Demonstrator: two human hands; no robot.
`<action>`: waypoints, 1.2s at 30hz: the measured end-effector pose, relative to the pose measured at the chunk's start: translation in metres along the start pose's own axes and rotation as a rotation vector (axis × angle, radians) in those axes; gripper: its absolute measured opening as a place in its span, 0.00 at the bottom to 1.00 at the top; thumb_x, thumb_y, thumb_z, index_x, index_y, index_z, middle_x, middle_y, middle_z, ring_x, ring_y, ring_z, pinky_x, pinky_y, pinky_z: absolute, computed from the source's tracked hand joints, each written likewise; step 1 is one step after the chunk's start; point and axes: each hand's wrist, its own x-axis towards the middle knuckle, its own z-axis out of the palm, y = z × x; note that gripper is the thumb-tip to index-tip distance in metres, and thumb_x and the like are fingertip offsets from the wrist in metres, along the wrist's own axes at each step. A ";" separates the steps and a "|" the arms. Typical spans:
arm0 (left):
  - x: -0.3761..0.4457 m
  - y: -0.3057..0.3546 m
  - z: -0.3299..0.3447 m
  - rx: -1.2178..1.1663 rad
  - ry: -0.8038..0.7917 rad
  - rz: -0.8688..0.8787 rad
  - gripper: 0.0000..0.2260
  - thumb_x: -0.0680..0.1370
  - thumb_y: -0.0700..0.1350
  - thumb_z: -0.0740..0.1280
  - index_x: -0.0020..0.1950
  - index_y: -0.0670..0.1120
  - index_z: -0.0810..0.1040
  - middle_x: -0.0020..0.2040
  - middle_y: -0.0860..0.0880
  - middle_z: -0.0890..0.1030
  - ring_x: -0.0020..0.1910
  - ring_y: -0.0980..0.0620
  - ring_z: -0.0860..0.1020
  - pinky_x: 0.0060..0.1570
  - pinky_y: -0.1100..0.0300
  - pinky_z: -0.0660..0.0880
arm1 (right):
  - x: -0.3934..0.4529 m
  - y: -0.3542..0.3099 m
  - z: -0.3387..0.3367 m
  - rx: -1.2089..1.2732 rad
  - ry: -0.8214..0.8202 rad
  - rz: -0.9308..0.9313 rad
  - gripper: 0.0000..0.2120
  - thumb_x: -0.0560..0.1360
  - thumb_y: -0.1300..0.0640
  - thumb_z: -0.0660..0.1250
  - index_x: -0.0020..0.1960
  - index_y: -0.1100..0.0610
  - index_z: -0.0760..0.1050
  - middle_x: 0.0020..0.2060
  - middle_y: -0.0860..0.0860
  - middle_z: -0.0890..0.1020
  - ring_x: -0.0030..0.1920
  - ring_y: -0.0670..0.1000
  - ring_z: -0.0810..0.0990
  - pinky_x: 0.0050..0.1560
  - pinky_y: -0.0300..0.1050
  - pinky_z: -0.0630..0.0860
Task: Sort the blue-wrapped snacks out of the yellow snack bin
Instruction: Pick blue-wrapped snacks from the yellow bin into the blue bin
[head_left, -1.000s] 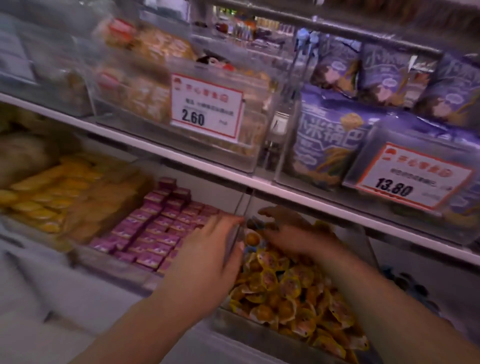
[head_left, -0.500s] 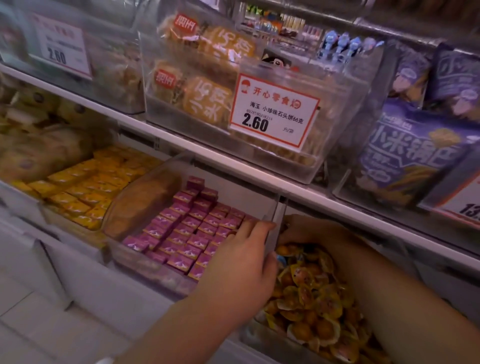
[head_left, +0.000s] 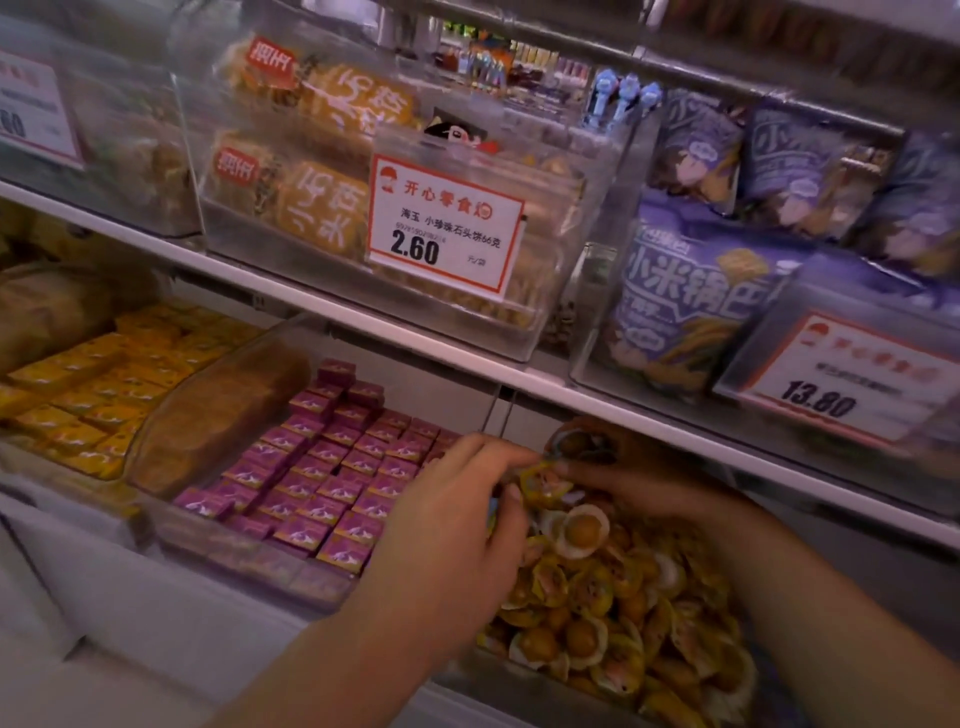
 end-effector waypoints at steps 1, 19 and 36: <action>-0.002 0.004 0.005 -0.021 -0.002 0.009 0.12 0.78 0.46 0.61 0.59 0.55 0.77 0.54 0.62 0.76 0.53 0.61 0.76 0.53 0.61 0.73 | -0.014 0.000 -0.002 0.139 0.030 0.051 0.06 0.77 0.64 0.69 0.52 0.57 0.81 0.41 0.46 0.87 0.41 0.42 0.84 0.40 0.32 0.78; -0.006 0.023 0.076 -0.070 -0.122 0.036 0.14 0.73 0.52 0.70 0.58 0.59 0.78 0.55 0.65 0.79 0.55 0.67 0.76 0.54 0.70 0.72 | -0.096 0.023 0.015 0.921 0.263 0.142 0.10 0.79 0.61 0.64 0.55 0.68 0.78 0.38 0.60 0.83 0.32 0.54 0.81 0.27 0.42 0.77; -0.009 0.050 0.111 -0.050 -0.241 0.245 0.26 0.80 0.58 0.58 0.78 0.54 0.61 0.77 0.60 0.62 0.76 0.61 0.59 0.72 0.65 0.57 | -0.151 0.032 -0.026 0.909 0.446 0.002 0.09 0.68 0.54 0.74 0.46 0.56 0.84 0.39 0.56 0.82 0.33 0.51 0.80 0.23 0.39 0.68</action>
